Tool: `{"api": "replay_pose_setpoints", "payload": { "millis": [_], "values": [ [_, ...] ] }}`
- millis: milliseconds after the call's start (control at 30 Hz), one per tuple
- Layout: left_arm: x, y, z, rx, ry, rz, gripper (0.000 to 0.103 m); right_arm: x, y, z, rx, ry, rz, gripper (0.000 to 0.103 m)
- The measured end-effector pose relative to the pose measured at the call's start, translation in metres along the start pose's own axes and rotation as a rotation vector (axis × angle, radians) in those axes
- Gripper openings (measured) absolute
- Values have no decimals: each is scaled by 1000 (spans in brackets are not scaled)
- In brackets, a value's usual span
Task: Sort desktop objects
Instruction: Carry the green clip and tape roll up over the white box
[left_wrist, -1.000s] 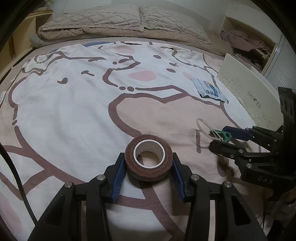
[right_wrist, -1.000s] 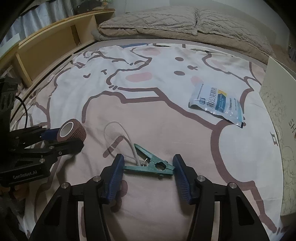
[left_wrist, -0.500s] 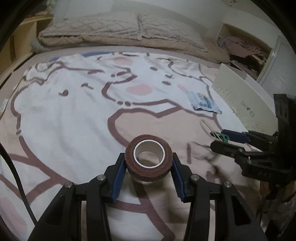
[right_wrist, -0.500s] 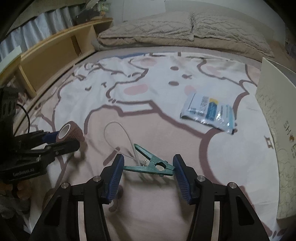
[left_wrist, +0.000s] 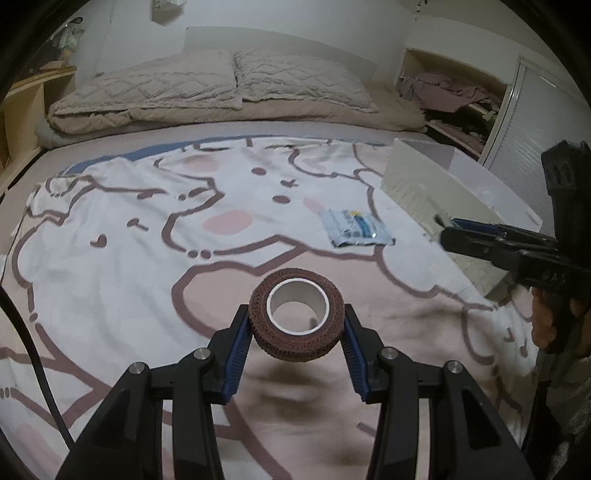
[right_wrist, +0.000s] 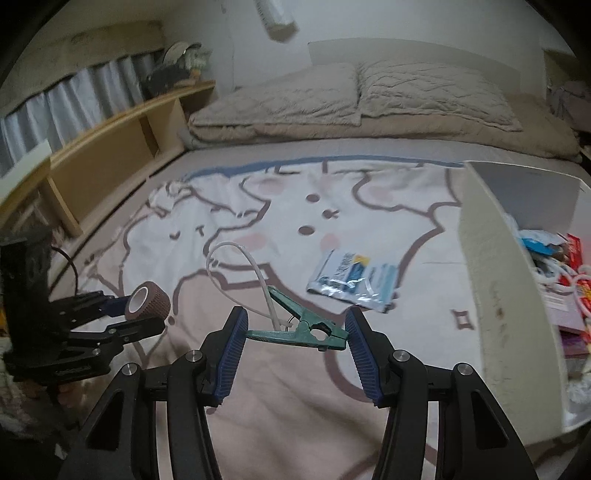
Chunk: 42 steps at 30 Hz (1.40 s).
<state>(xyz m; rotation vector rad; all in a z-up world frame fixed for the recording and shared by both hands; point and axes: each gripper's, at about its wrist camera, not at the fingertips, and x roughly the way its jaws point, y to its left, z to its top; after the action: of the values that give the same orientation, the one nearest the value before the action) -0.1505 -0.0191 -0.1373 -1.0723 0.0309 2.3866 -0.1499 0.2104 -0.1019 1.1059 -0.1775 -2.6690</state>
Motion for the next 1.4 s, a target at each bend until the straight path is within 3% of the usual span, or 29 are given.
{"api": "replay_pose_setpoints", "payload": {
  "millis": [233,500,700,867,1133,1400],
  "values": [
    [-7,-14,16,16,-32,-27,47,-46,-38,0,31,-31,-47,55],
    [-14,-37,36,57,-64,-40,47,-89,-88,4,5,-77,-224,55],
    [-21,-51,49,83,-88,-45,47,-109,-127,11,10,-69,-295,55],
    [-19,-65,58,97,-88,-53,47,-116,-153,8,31,-24,-315,55],
    [-20,-97,71,134,-100,-93,47,-112,-196,-4,73,136,-347,55],
    [-8,-127,82,146,-70,-129,47,-109,-230,-8,111,235,-364,55]
  ]
}}
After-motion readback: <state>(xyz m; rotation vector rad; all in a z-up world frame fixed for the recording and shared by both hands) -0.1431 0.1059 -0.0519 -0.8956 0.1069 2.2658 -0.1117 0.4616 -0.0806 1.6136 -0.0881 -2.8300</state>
